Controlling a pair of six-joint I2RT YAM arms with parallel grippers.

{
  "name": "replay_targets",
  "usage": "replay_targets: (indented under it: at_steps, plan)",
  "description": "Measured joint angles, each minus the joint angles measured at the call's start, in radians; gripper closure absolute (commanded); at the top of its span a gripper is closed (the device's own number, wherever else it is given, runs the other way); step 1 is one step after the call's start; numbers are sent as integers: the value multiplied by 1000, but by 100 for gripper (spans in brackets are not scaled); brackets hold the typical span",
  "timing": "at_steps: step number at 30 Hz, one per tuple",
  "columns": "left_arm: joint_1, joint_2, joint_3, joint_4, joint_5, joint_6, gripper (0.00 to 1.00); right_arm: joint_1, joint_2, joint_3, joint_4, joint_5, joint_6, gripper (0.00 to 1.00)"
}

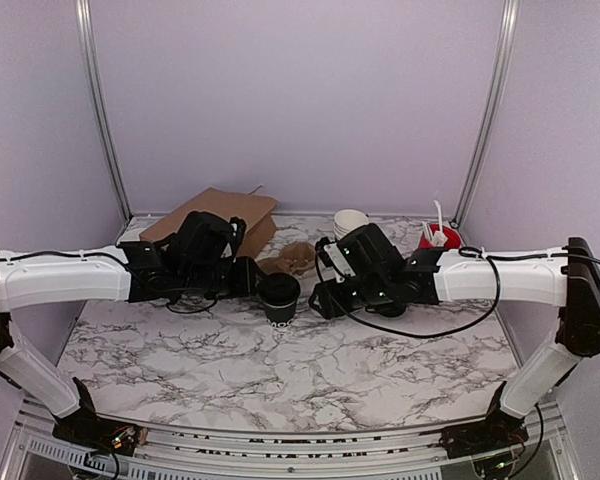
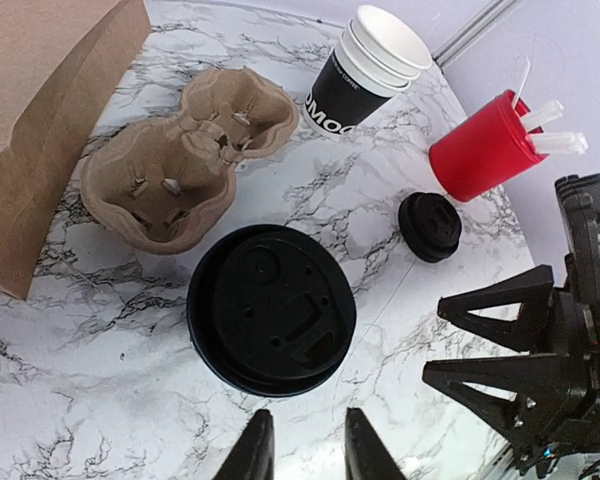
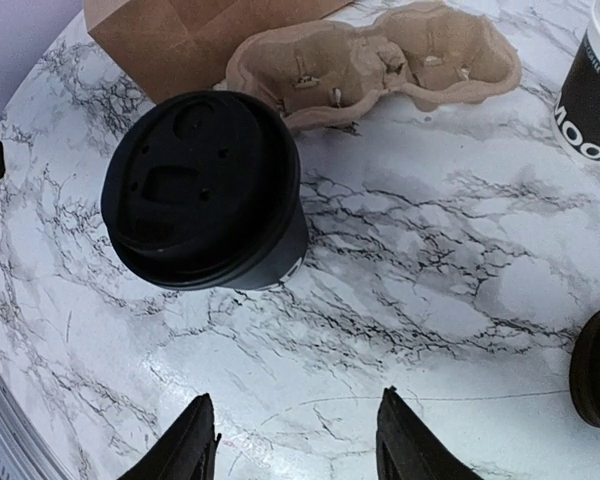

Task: Pack the takeout coffee

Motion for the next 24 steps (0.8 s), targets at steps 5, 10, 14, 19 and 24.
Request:
replay_targets:
  at_steps: [5,10,14,19,24]
  plan:
    - [72,72,47,-11,19,50,45,0,18,43,3,-1,-5,48]
    - [140,214,165,-26,56,130,32,0,20,48,2,-1,-5,47]
    - [169,267,204,-24,113,170,30,0,11,41,3,-1,-4,47]
    - [164,288,193,5,199,142,29,0,-6,29,7,-1,-3,47]
    - [118,282,87,128,235,29,29,0,-7,26,10,-1,-3,47]
